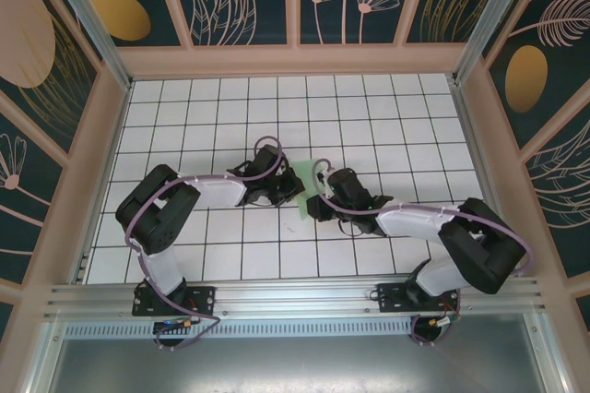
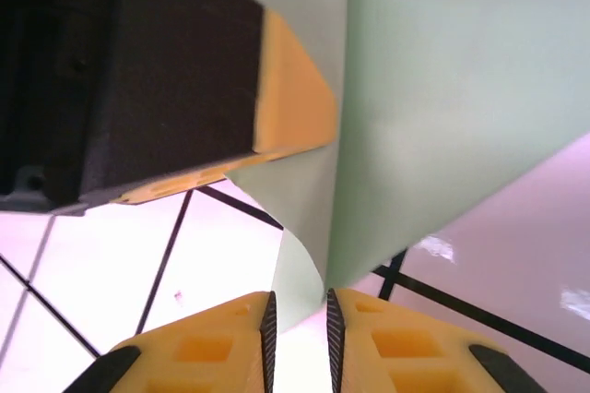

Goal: Fold a paper plane with a square sheet of paper (pick it up from the middle)

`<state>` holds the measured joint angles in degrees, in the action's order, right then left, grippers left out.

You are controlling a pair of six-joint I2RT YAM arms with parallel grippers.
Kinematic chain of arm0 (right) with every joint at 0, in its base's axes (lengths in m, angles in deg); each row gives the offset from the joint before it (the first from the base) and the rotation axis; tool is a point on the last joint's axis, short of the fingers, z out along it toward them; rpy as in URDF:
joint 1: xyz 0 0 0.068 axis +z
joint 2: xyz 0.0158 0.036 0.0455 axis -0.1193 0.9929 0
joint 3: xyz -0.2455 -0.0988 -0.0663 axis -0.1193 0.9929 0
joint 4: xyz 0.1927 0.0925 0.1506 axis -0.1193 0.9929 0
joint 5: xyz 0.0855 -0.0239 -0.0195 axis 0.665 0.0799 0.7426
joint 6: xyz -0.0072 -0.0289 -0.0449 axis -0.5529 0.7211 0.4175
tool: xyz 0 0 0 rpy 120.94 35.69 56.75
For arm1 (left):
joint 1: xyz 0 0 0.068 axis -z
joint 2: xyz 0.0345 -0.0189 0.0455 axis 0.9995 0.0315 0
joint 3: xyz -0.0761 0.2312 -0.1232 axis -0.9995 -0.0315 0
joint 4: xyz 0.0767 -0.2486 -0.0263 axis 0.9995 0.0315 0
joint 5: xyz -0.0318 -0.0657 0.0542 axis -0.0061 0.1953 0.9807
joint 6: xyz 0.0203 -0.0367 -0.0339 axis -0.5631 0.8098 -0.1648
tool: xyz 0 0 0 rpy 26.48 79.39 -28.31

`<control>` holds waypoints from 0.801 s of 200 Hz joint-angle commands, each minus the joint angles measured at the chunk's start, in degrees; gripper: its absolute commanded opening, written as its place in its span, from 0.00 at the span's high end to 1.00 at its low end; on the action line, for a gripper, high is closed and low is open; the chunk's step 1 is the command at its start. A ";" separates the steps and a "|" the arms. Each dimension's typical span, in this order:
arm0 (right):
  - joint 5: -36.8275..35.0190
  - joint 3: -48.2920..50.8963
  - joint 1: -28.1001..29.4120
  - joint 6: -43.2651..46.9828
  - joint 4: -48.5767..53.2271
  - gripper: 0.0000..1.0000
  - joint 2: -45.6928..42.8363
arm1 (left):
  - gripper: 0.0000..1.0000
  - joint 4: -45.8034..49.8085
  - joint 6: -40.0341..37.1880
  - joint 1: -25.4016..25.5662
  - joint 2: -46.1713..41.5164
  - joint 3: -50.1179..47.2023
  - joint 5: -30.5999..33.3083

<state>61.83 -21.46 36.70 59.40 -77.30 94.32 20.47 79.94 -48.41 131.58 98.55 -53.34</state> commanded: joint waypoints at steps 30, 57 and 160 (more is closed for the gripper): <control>13.67 1.80 -7.78 -6.27 -6.81 0.82 -0.36 | 0.93 -6.29 -0.32 -1.41 1.49 -0.55 -6.11; 14.99 0.67 -10.65 -8.63 -7.13 0.89 2.41 | 0.92 -6.07 -2.64 -2.92 2.42 0.03 -8.58; 11.68 -17.42 -14.46 -5.87 5.61 0.97 20.39 | 0.90 -0.29 -8.85 -4.38 5.87 4.04 -9.58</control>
<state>75.12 -33.13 22.66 51.05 -78.13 109.86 19.00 73.16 -52.03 136.28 101.48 -61.28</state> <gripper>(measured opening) 0.069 0.101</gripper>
